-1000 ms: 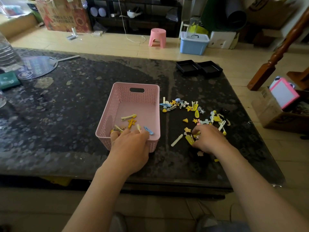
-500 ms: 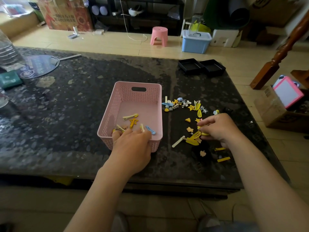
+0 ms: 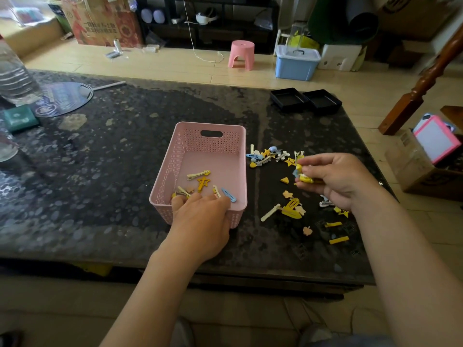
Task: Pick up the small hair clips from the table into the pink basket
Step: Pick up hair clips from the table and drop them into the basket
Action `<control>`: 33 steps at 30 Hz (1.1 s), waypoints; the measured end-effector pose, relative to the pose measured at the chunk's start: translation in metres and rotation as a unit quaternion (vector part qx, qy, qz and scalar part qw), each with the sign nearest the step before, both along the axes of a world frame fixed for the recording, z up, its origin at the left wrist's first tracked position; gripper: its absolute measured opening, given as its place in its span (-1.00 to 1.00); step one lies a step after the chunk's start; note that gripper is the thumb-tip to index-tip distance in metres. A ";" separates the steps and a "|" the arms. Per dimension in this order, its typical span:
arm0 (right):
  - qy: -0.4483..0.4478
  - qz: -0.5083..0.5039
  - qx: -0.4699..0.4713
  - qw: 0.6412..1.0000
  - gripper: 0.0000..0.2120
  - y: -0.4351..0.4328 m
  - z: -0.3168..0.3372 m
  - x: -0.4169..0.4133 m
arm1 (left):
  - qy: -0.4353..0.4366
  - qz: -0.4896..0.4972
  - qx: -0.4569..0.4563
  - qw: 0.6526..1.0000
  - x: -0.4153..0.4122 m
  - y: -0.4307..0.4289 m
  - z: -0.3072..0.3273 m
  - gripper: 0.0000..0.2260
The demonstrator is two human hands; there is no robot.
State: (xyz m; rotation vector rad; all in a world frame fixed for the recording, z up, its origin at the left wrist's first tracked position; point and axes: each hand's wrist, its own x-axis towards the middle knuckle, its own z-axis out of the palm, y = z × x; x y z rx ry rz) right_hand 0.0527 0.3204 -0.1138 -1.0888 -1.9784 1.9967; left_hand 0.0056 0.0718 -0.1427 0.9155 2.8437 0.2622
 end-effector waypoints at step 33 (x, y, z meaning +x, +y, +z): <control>-0.294 0.342 0.435 0.779 -0.20 -0.021 -0.056 0.011 | 0.001 0.000 -0.003 1.000 0.000 0.000 -0.001 -0.83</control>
